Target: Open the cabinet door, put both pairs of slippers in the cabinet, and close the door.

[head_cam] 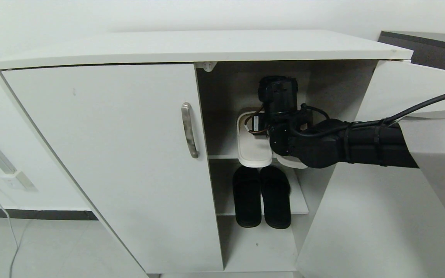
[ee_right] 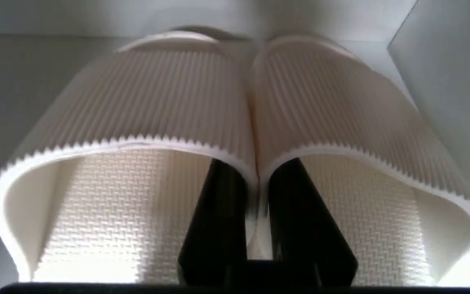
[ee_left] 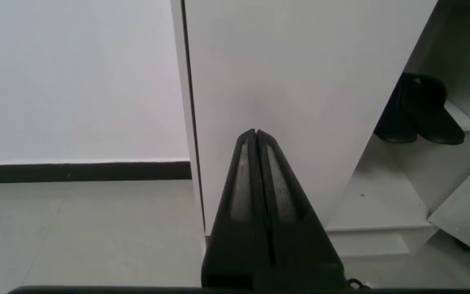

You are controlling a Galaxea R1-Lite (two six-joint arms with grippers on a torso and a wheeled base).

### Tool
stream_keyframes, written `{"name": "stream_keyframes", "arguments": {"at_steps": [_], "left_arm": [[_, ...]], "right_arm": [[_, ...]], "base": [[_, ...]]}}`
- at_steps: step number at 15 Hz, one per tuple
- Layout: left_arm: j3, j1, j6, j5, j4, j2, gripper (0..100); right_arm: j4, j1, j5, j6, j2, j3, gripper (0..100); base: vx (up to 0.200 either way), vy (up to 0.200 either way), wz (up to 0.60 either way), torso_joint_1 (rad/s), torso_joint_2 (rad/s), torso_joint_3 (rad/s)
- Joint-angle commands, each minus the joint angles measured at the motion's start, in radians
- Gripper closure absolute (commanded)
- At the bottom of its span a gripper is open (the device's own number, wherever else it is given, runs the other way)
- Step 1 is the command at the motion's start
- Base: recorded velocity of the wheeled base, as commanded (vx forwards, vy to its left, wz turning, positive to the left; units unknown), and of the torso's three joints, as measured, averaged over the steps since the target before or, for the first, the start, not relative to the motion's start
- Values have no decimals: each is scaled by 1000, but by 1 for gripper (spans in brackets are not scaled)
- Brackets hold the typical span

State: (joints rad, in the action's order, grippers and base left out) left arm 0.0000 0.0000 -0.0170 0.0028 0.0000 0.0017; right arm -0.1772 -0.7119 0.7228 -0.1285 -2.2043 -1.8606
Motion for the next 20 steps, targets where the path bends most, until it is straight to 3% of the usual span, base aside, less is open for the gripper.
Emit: {"name": "stream_keyframes", "arguments": {"at_steps": [1,2,6,12,15,20], "left_arm": [[0,0,0,0,0,0,100],[0,0,0,0,0,0,100],[0,0,-1,0,0,0,100],[0,0,-1,2,0,0,100],[0,0,-1,2,0,0,100],[0,0,-1,2,0,0,100]], "right_arm": [[-1,5,0,0,-14,-6,100],[-1,5,0,0,-15,-6,0],[-2,-6,1,-8,12,24,0],[-11,-63,10,-17,189,247,0],[-39,-100,12,-22,304,417,0],[-215,-153,-6,-20,480,729,0]], "base": [[0,0,0,0,0,0],[0,0,0,0,0,0],[0,0,0,0,0,0],[0,0,0,0,0,0],[0,0,0,0,0,0],[0,0,0,0,0,0]]}}
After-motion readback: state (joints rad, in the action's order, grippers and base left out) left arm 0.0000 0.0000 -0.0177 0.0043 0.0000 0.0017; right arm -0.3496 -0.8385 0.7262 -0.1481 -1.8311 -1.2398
